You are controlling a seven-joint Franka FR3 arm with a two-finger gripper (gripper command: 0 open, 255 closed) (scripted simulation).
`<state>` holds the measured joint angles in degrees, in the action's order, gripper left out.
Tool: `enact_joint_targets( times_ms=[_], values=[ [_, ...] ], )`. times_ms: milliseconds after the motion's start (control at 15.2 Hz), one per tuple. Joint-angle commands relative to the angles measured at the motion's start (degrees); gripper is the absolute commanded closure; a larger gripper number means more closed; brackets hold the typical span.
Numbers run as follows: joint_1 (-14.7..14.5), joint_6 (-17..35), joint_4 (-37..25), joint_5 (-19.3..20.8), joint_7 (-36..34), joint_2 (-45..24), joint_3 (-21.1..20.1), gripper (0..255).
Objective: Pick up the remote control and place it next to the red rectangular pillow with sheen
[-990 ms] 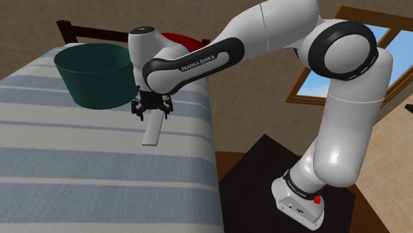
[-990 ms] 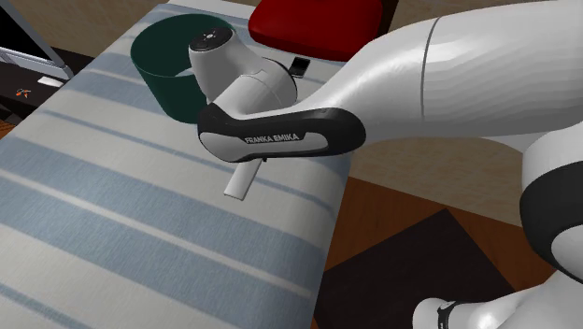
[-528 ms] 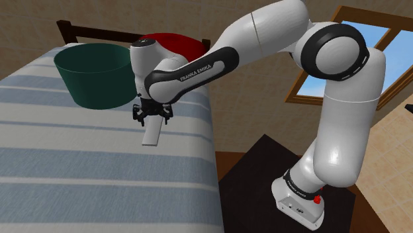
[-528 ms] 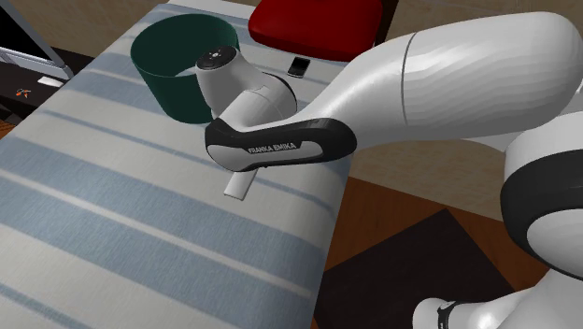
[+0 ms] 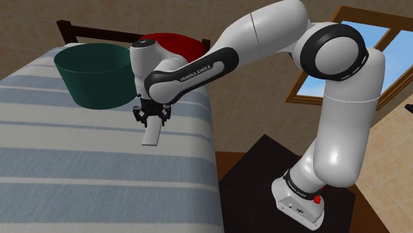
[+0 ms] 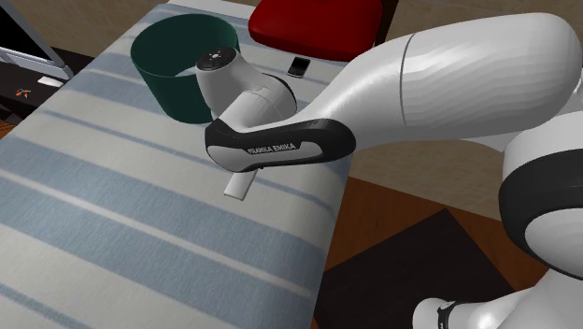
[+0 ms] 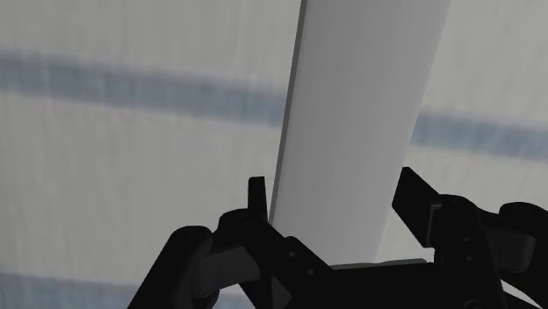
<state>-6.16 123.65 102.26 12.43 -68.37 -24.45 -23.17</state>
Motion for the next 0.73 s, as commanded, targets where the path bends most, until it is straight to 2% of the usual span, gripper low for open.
enact_joint_targets(
  times_ms=[0, 462, 660],
  values=[
    [0.0, 0.0, 0.0, 0.0, 0.0, 0.0, 0.0, 255],
    [0.0, 0.0, 0.0, 0.0, 0.0, 0.0, 0.0, 255],
    [0.2, -1.8, -0.8, -0.6, 0.4, 1.1, -0.3, 255]
  ],
)
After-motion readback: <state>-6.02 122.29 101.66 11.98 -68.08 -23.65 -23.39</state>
